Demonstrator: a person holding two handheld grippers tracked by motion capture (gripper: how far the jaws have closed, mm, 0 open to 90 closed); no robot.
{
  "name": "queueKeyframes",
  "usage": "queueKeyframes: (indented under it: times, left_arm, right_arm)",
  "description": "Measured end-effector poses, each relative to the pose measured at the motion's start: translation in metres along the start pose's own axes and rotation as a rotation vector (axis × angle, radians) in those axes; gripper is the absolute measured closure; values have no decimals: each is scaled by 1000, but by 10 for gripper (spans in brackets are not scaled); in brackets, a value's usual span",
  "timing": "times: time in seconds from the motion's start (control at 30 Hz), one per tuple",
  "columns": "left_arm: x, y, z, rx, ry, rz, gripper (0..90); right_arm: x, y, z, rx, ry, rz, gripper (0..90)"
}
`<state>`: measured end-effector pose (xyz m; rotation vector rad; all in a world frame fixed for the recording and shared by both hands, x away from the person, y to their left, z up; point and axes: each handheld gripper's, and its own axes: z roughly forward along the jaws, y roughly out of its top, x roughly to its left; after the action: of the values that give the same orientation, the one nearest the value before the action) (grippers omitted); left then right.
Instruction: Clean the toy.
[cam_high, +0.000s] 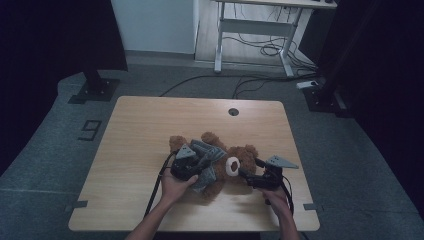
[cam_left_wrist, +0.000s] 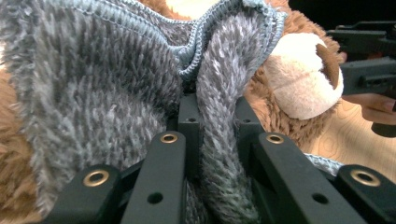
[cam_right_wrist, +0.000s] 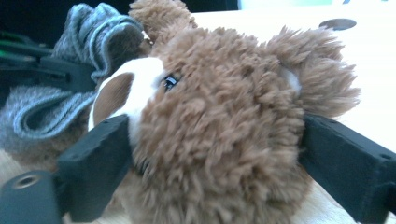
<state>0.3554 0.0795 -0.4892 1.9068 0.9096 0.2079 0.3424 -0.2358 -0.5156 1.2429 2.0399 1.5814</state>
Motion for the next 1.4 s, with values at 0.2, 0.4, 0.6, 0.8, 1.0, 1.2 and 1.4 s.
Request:
queueKeyframes:
  times: [0.2, 0.4, 0.6, 0.8, 1.0, 1.2, 1.4]
  left_arm:
    - [0, -3, -3, -2, -8, -3, 782]
    - [-2, -9, -5, -11, -16, -1, 782]
    - [-3, -12, -5, -13, -19, 1, 782]
    - [-4, -13, -5, -11, -19, -1, 782]
    - [-8, -7, -8, -14, -25, -27, 780]
    - [-36, 30, -9, -44, -41, 40, 782]
    - [-72, 52, 19, -20, -52, 111, 781]
  right_arm:
    - [1, 1, 2, 38, 19, 18, 56]
    - [-4, -3, -1, 12, 52, 61, 108]
    - [-7, -2, 0, 15, 63, 49, 134]
    - [-10, -9, 6, 56, 111, 67, 189]
    - [-10, -10, 3, 63, 110, 52, 438]
    - [-7, -11, 4, 43, 85, 37, 508]
    - [-5, -12, 3, 39, 79, 22, 510]
